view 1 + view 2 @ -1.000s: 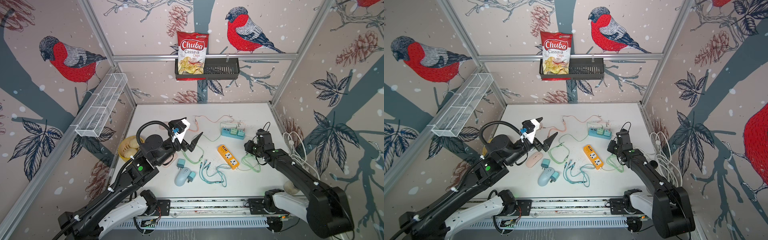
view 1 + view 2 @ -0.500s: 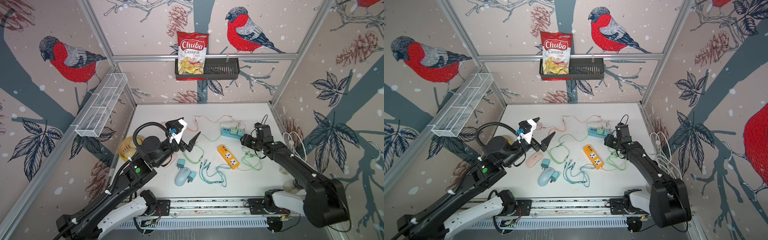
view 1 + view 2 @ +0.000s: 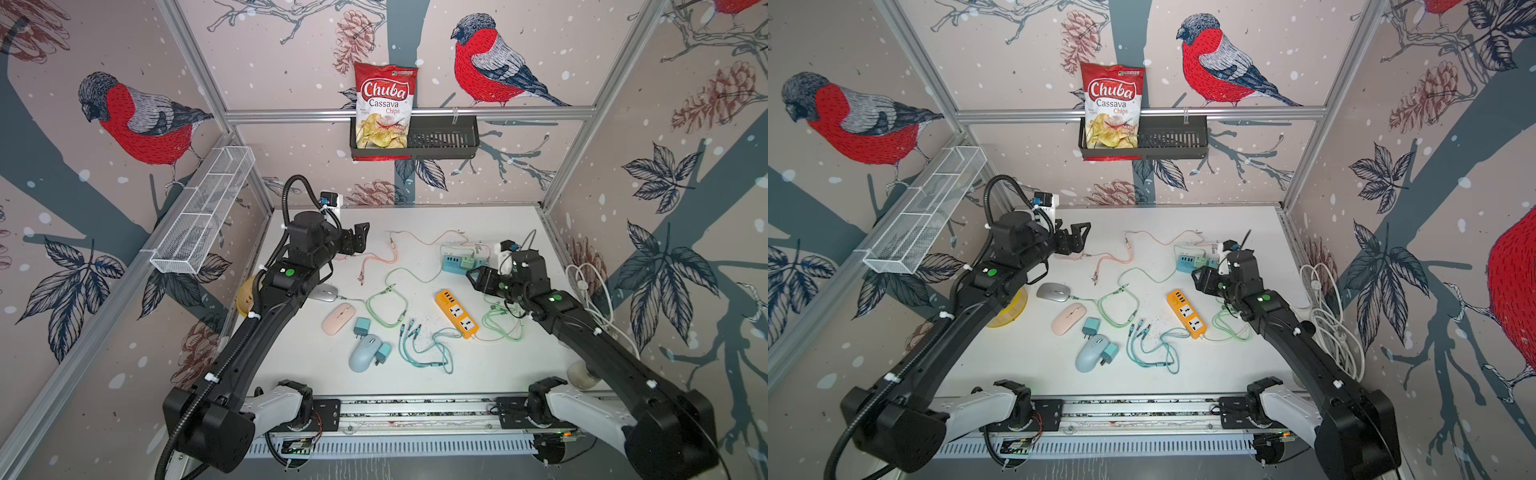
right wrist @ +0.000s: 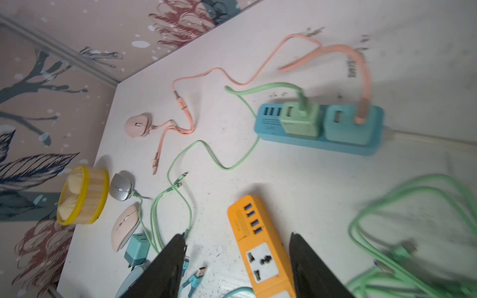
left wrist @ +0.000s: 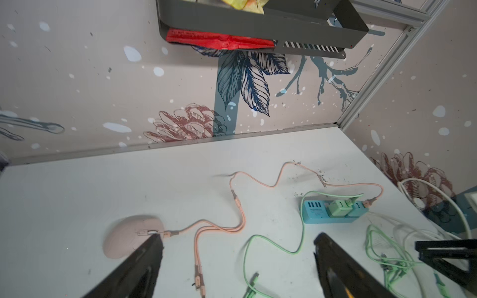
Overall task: Unplug the wireless mouse
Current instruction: Pick up the mouse from the center of the board.
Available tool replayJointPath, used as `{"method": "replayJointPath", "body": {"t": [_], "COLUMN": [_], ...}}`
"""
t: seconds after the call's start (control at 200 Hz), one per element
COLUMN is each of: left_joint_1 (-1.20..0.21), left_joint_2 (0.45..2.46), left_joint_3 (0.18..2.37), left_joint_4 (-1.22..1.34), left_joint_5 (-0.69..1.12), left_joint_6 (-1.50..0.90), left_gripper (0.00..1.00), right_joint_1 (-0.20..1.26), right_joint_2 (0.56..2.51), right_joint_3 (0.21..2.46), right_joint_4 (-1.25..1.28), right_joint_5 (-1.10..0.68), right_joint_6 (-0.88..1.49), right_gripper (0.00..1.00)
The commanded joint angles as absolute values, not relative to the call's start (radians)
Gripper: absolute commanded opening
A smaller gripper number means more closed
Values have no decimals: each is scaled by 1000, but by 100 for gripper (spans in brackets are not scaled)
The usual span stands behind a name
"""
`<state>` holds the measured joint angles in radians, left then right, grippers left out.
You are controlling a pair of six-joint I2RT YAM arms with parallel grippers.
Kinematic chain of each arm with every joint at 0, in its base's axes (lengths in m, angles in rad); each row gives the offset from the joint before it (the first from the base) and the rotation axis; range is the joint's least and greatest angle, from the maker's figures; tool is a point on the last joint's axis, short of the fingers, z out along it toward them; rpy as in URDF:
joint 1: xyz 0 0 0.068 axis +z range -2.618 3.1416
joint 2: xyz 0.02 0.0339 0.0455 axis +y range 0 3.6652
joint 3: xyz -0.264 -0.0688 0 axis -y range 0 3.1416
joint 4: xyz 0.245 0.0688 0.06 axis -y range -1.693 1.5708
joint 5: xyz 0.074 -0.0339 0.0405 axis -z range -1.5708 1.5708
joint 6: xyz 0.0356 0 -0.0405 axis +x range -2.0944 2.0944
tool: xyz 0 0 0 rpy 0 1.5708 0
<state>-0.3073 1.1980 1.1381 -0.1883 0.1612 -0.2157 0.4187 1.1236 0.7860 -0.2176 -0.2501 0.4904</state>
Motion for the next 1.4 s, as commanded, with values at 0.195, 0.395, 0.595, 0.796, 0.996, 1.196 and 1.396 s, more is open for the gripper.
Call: {"method": "replayJointPath", "body": {"t": [0.195, 0.395, 0.595, 0.796, 0.996, 1.196, 1.396], "left_joint_1": [-238, -169, -169, -169, -169, -169, -169], "left_joint_2": [1240, 994, 683, 585, 555, 539, 534], "left_joint_3": [1068, 903, 650, 672, 699, 704, 704], "left_joint_4": [-265, -241, -36, -74, -92, -106, -113], "left_joint_5": [85, -87, -113, -110, -83, -75, -80], "left_joint_6": [-613, -782, -697, -578, -526, -493, -480], "left_gripper": [89, 90, 92, 92, 92, 92, 92], "right_joint_1": [785, 891, 941, 1014, 1049, 1068, 1119], "right_joint_2": [1658, 2053, 2337, 2537, 2593, 2609, 2608], "right_joint_3": [1197, 1578, 1935, 2202, 2230, 2222, 2181], "right_joint_4": [-233, -353, -485, -591, -523, -528, -578], "right_joint_5": [-290, -283, -257, -153, -114, -61, 103], "right_joint_6": [240, 118, 76, 1, -31, -98, -235], "right_gripper": [64, 51, 47, 54, 51, 45, 44]}}
